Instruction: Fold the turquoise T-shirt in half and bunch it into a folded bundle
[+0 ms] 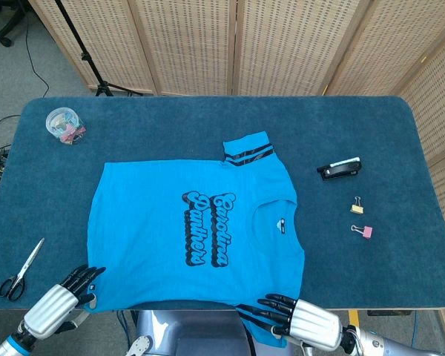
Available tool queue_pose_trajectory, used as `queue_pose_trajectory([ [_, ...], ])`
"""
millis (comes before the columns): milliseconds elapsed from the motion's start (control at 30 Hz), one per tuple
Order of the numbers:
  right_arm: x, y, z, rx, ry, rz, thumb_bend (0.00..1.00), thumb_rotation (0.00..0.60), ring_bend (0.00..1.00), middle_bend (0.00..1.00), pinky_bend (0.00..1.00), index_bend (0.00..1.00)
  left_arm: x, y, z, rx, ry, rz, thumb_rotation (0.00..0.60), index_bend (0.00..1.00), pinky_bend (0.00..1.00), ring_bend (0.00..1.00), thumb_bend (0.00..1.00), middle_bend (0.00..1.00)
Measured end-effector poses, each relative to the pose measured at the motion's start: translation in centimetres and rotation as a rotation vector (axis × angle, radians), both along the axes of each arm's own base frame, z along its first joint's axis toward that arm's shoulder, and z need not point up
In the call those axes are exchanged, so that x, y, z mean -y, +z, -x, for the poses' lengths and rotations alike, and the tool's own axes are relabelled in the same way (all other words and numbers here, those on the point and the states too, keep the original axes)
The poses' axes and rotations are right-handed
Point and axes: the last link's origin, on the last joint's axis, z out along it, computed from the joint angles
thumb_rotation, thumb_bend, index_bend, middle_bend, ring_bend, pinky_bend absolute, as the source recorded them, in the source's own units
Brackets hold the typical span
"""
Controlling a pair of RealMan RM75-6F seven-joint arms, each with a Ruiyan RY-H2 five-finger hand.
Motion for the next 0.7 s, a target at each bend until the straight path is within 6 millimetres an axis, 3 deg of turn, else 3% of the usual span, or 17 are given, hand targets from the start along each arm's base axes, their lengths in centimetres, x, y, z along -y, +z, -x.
queue_pose_trajectory([
  [700, -2.9, 0.2, 0.9, 0.009, 0.052, -0.071, 0.54, 0.6, 0.0, 0.13, 0.14, 0.66, 2.7, 0.0, 1.0, -0.001, -0.047, 0.083, 0.6, 0.74, 0.0, 0.0, 0.6, 0.0],
])
